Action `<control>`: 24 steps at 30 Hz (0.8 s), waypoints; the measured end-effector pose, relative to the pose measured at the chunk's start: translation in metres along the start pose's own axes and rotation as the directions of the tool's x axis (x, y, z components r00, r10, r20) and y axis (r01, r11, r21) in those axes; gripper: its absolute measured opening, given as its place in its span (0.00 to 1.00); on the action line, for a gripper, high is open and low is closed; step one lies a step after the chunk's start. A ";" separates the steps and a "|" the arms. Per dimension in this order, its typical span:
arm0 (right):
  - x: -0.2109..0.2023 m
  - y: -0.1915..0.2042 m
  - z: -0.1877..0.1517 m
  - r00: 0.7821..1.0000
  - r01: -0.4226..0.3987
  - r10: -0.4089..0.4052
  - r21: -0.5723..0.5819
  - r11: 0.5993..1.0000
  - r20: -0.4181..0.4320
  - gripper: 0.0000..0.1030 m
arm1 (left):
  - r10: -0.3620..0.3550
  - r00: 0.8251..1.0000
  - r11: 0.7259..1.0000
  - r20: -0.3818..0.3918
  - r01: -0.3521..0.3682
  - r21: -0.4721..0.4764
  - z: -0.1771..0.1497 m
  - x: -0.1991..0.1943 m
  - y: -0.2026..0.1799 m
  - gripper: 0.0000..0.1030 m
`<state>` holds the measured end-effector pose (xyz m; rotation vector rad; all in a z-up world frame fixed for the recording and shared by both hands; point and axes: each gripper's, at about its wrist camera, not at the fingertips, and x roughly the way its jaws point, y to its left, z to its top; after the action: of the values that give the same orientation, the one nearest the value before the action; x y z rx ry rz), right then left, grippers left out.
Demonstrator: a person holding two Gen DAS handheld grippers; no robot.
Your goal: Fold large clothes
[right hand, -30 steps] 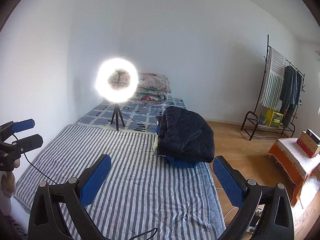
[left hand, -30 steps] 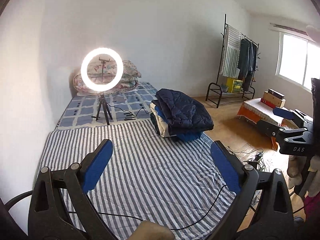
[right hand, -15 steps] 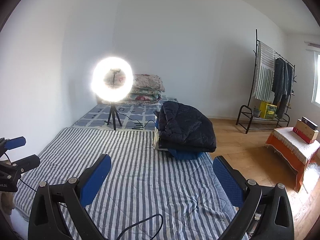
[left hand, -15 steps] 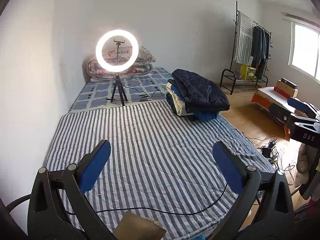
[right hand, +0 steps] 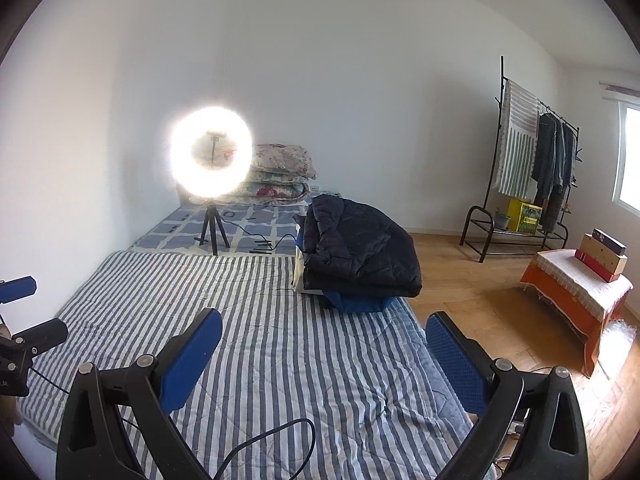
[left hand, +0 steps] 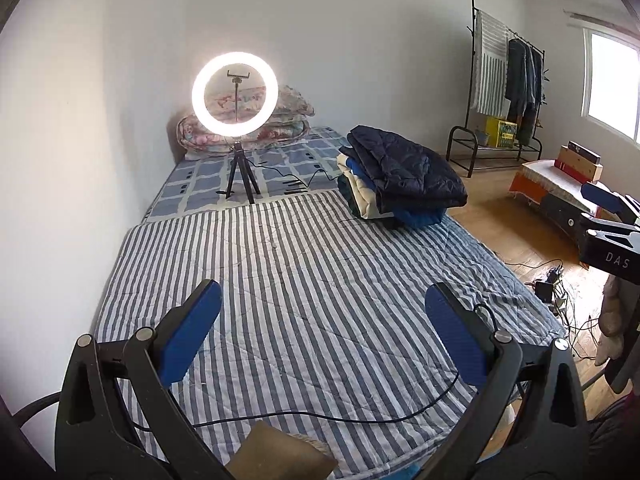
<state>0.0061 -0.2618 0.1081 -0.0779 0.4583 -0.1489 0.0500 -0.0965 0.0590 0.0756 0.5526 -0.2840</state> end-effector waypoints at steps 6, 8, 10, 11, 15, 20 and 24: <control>-0.004 0.000 0.000 1.000 0.006 -0.006 0.004 1.000 0.010 1.00 | 0.005 1.000 1.000 0.005 -0.005 -0.001 -0.001 -0.004 -0.001 1.00; -0.005 0.001 0.000 1.000 0.005 -0.005 0.004 1.000 0.012 1.00 | 0.006 1.000 1.000 0.010 -0.006 -0.001 -0.001 -0.006 -0.001 1.00; -0.006 0.002 0.000 1.000 0.004 -0.004 0.000 1.000 0.014 1.00 | 0.008 1.000 1.000 0.012 -0.008 0.003 -0.001 -0.007 -0.001 1.00; -0.007 0.004 0.000 1.000 0.005 -0.005 -0.002 1.000 0.015 1.00 | 0.009 1.000 1.000 0.014 -0.009 0.005 -0.001 -0.007 -0.001 1.00; -0.009 0.006 -0.001 1.000 0.008 -0.008 -0.012 1.000 0.021 1.00 | 0.007 1.000 1.000 0.014 -0.007 0.012 -0.001 -0.008 -0.001 1.00; -0.009 0.008 -0.003 1.000 0.009 -0.008 -0.016 1.000 0.015 1.00 | 0.009 1.000 1.000 0.016 -0.009 0.010 -0.001 -0.008 -0.002 1.00; -0.008 0.009 -0.002 1.000 0.009 -0.009 -0.018 1.000 0.015 1.00 | 0.012 1.000 1.000 0.015 -0.012 0.012 -0.002 -0.009 -0.001 1.00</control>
<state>-0.0008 -0.2522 0.1084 -0.0982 0.4447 -0.1529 0.0415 -0.0950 0.0621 0.0881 0.5352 -0.2758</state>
